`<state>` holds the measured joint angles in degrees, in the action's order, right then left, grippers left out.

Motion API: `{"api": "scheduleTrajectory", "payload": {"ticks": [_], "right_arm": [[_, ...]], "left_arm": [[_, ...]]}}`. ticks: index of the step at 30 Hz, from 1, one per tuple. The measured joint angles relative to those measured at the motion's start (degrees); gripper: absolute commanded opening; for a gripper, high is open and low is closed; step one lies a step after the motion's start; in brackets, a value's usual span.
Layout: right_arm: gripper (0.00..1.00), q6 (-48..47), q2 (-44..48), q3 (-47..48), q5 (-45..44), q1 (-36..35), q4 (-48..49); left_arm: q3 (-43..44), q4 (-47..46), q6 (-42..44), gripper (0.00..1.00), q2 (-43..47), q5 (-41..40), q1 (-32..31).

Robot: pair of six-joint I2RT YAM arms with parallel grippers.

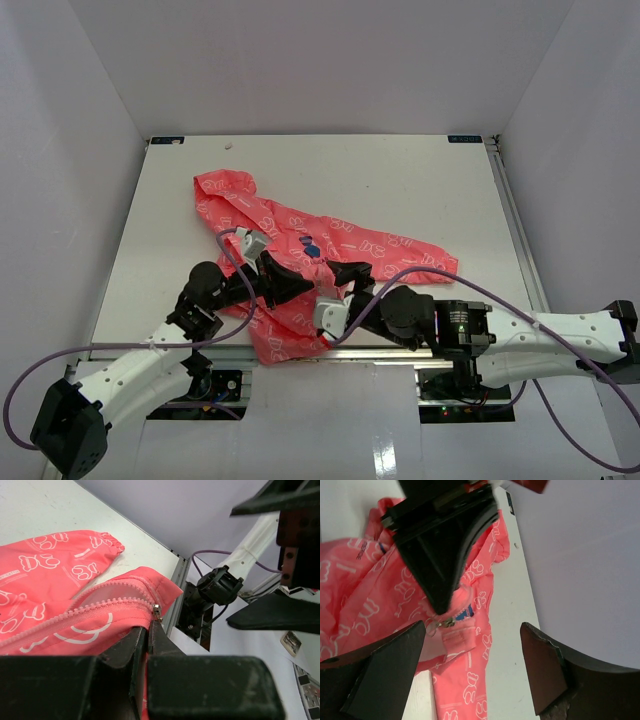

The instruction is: Zip up the jacket

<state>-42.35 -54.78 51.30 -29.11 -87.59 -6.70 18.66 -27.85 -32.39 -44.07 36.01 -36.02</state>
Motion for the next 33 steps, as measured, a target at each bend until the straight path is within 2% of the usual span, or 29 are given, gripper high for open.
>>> {"api": "scheduleTrajectory", "payload": {"ticks": [5, 9, 13, 23, 33], "right_arm": [[0.83, -3.2, -0.2, -1.2, -7.0, -4.5, -1.3], [0.80, -6.8, 1.1, -5.9, -10.7, -8.4, 2.7], [0.78, -10.5, 0.7, -10.5, -12.5, -8.9, 5.5], [0.73, -18.3, -0.8, -14.4, -17.4, -10.7, 15.8], [0.74, -22.8, -2.0, -17.1, -21.2, -12.8, 22.1]], "left_arm": [[0.3, 0.5, -0.8, 0.00, 0.0, 2.0, 0.2], [0.4, 0.5, -1.3, 0.00, 0.0, 3.2, 0.2], [0.9, 0.7, -1.6, 0.00, -0.3, 3.8, 0.3], [1.0, 1.3, -1.9, 0.00, -0.3, 3.9, 0.3], [1.0, 0.4, -2.6, 0.00, -1.4, 4.4, 0.3]]}}
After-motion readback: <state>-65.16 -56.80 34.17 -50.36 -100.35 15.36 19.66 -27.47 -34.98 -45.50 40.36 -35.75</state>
